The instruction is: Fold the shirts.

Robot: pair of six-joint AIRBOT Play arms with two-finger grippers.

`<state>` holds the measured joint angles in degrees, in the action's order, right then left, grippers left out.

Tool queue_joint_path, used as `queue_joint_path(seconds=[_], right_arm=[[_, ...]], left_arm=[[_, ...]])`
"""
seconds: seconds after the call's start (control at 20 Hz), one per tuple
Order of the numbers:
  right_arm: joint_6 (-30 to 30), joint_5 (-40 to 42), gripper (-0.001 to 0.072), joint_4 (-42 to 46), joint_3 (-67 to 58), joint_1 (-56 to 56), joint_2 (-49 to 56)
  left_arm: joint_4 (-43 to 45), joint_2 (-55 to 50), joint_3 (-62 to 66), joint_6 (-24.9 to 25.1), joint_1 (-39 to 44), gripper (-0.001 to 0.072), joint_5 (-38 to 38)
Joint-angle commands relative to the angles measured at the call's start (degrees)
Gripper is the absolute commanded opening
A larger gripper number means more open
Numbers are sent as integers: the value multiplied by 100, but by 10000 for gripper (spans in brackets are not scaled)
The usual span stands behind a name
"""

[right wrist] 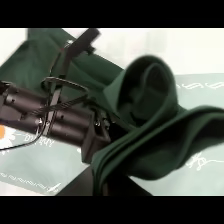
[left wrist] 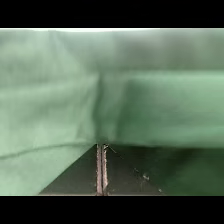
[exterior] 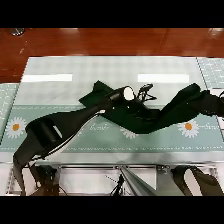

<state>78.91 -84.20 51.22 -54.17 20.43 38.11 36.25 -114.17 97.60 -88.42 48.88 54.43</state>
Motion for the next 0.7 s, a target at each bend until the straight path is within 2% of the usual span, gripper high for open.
queue_joint_path(seconds=[0.0, 0.15, 0.2, 0.25, 0.3, 0.45, 0.55, 0.65], right_arm=[[-13, 190, 19, -22, -4, -2, -15], [-61, 348, 18, -258, -90, -404, 254], [-59, 428, 19, -289, -155, -717, 409], [-46, 555, 19, -289, -256, -1078, 588], [2, 719, 19, -289, -389, -1427, 785], [101, 1331, 19, -284, -1047, -2522, 1665], [192, 1620, 19, -286, -1626, -3202, 2494], [221, 1781, 19, -286, -2297, -3807, 3453]], left_arm=[[-245, 74, 212, 181, -472, 39, 437], [-39, 619, 210, 382, -1631, 38, 1200], [417, 909, 181, 345, -2063, 38, 1458], [1010, 1250, 94, 94, -2459, 38, 1582], [1541, 1665, -76, -133, -2855, 38, 1620], [2396, 3351, -1043, -48, -4009, 39, 1606], [2625, 4736, -1980, 247, -4500, 38, 1399], [2636, 6288, -3143, 243, -4638, 38, 981]])
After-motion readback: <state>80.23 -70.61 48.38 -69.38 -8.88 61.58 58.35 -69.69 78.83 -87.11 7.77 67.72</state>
